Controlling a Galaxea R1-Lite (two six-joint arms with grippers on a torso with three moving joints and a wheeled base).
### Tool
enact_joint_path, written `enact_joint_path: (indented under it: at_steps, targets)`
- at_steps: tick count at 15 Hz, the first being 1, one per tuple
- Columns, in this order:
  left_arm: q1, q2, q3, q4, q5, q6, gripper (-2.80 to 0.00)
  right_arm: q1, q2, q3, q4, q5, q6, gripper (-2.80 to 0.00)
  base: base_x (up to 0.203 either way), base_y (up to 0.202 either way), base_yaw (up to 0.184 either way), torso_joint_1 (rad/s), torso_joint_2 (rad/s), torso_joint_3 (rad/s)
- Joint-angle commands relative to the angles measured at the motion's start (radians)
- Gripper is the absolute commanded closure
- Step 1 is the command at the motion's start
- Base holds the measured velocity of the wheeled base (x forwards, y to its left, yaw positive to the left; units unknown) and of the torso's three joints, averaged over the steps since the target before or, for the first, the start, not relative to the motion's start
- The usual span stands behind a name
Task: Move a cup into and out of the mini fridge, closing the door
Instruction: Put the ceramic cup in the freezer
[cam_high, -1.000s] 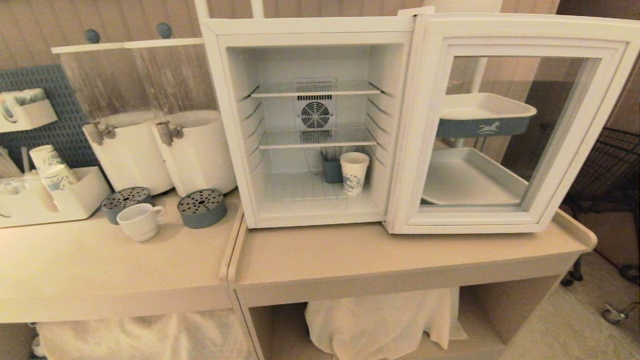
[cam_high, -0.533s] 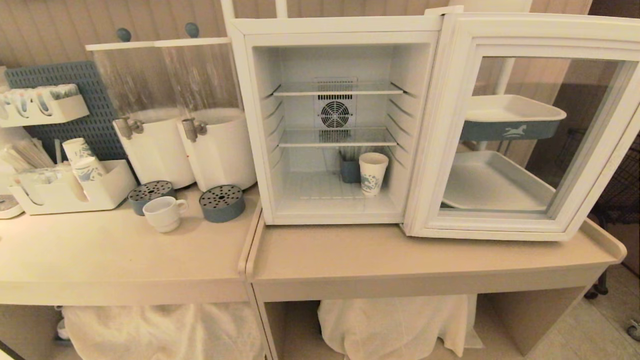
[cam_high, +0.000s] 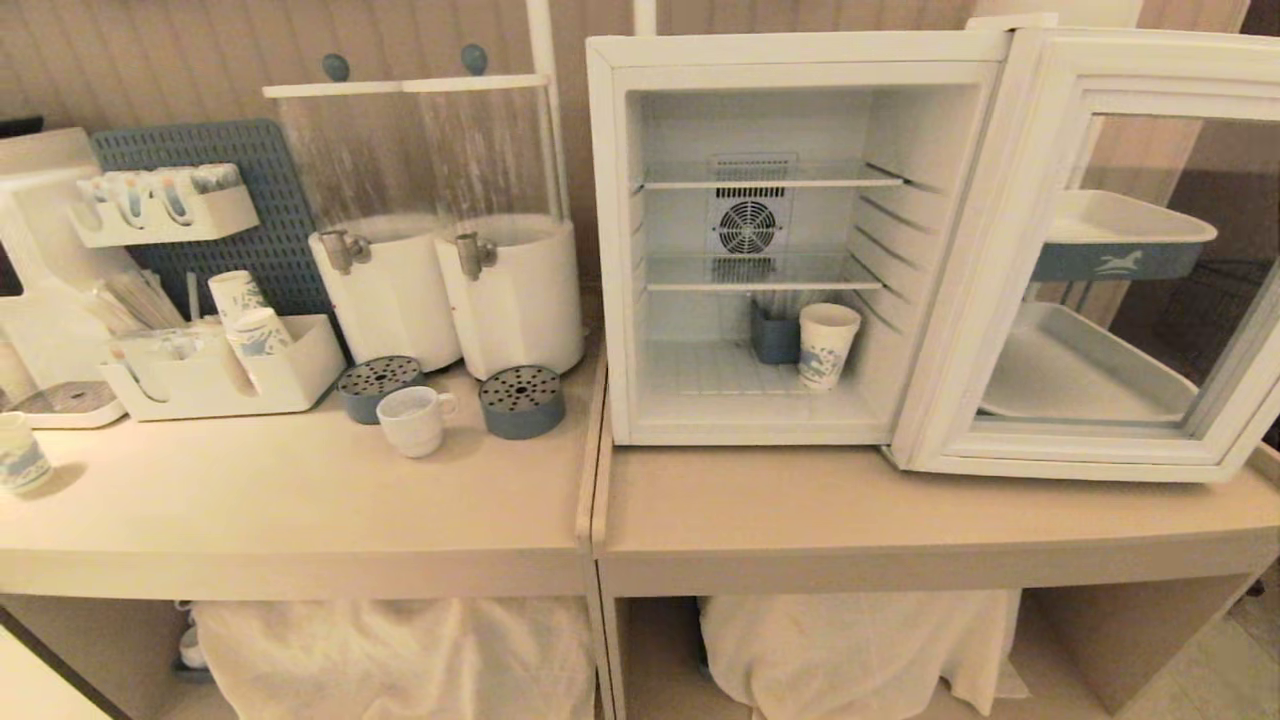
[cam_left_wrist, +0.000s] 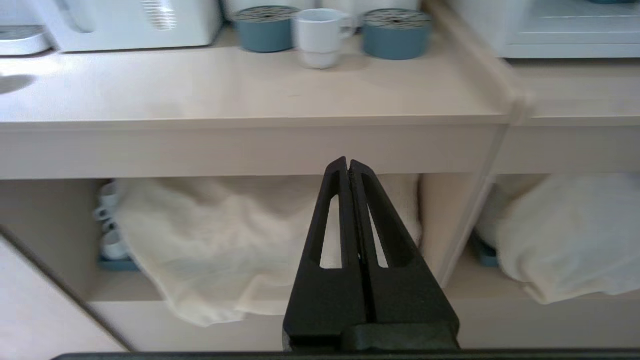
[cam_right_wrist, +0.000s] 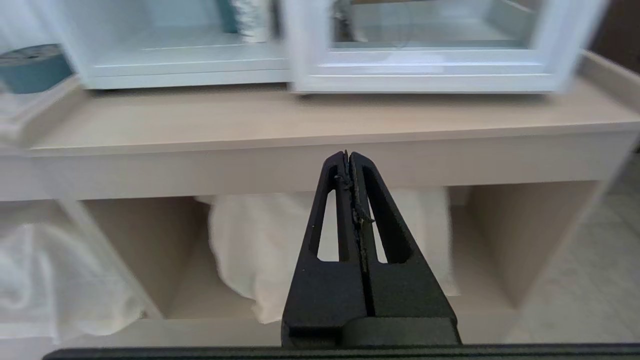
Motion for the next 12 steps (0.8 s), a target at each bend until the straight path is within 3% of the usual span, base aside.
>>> enact_joint_path:
  at_steps: [1, 12]
  targets:
    - [0.0, 0.0, 0.0, 0.0, 0.0, -0.001, 0.0, 0.0, -0.001, 0.0, 0.0, 0.0, -0.001, 0.0, 0.0, 0.193, 0.012, 0.002, 0.0, 0.0]
    - [0.0, 0.0, 0.0, -0.002, 0.0, -0.001, 0.0, 0.0, 0.001, 0.0, 0.0, 0.0, -0.001, 0.0, 0.0, 0.196, 0.008, 0.003, 0.0, 0.003]
